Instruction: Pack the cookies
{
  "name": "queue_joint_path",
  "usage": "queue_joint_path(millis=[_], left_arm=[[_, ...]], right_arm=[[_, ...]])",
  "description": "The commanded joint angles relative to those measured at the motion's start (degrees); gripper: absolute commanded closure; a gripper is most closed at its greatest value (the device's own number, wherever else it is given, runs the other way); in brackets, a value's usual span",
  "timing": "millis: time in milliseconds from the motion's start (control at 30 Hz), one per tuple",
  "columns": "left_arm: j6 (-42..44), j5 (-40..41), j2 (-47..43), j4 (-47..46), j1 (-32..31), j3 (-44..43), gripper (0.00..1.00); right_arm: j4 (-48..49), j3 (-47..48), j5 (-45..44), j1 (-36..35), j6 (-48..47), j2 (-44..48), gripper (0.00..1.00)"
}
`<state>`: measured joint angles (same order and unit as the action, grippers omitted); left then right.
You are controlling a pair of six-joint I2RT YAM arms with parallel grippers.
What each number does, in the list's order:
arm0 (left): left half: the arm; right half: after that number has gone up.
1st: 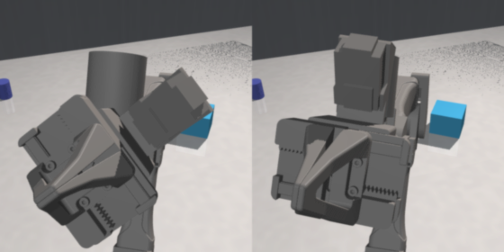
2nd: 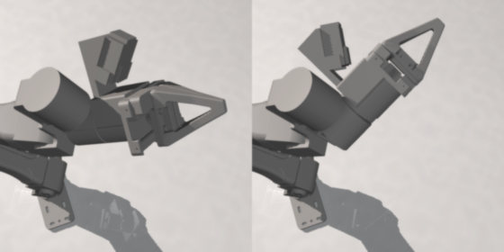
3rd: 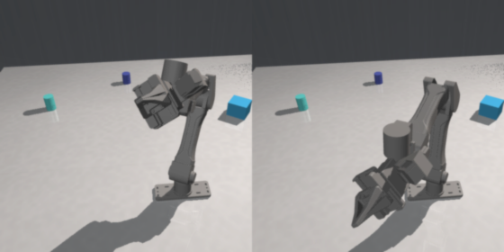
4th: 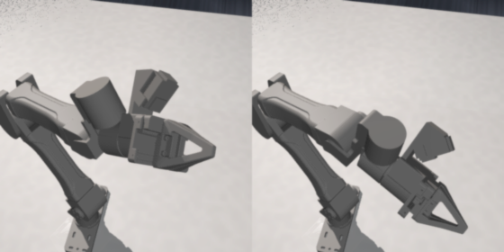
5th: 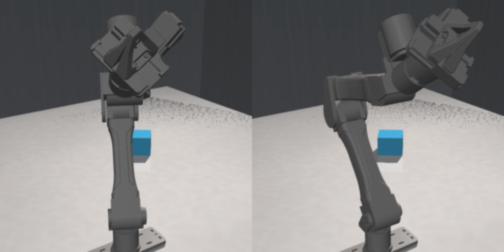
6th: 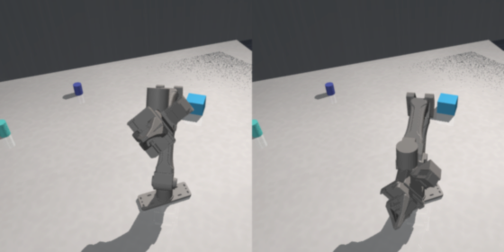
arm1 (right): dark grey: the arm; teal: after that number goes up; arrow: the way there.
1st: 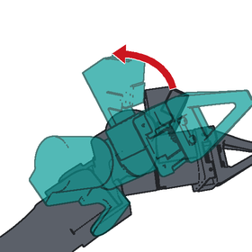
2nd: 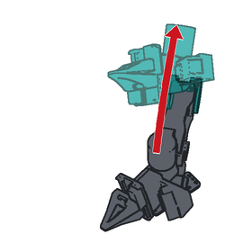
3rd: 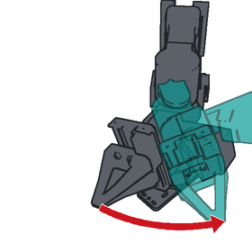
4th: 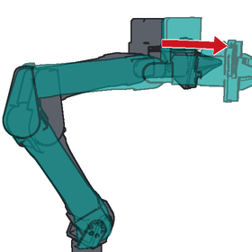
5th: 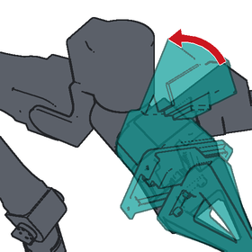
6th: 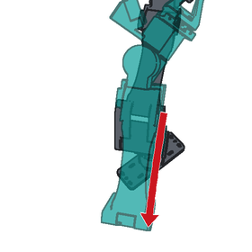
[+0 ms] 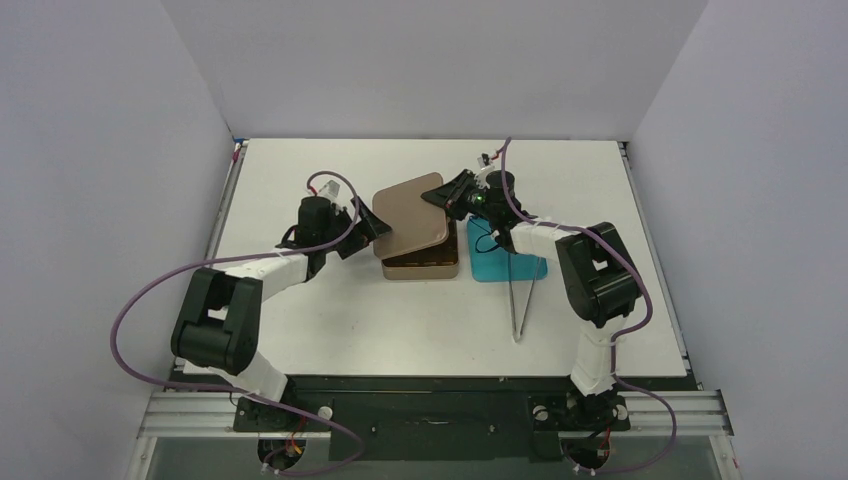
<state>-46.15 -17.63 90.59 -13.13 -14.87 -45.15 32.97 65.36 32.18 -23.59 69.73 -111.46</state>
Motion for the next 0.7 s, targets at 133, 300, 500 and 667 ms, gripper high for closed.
queue_joint_path(millis=[133,300,500,667], left_arm=[[0.61,-2.18,1.99,-3.40,0.35,-4.15,0.17],[0.65,-2.29,2.01,-3.29,0.36,-3.84,0.19],[0.59,-2.82,2.49,-3.70,0.37,-3.57,0.20],[0.71,-3.43,3.57,-3.92,0.34,-4.12,0.23]], right_arm=[[5.96,-1.46,-0.27,0.41,-0.15,-0.91,1.00],[6.41,-2.80,-0.29,0.50,-0.18,-1.00,1.00],[6.83,-3.67,-0.63,0.61,-0.21,-1.04,1.00],[6.85,-3.99,-0.76,0.90,-0.19,-0.93,1.00]])
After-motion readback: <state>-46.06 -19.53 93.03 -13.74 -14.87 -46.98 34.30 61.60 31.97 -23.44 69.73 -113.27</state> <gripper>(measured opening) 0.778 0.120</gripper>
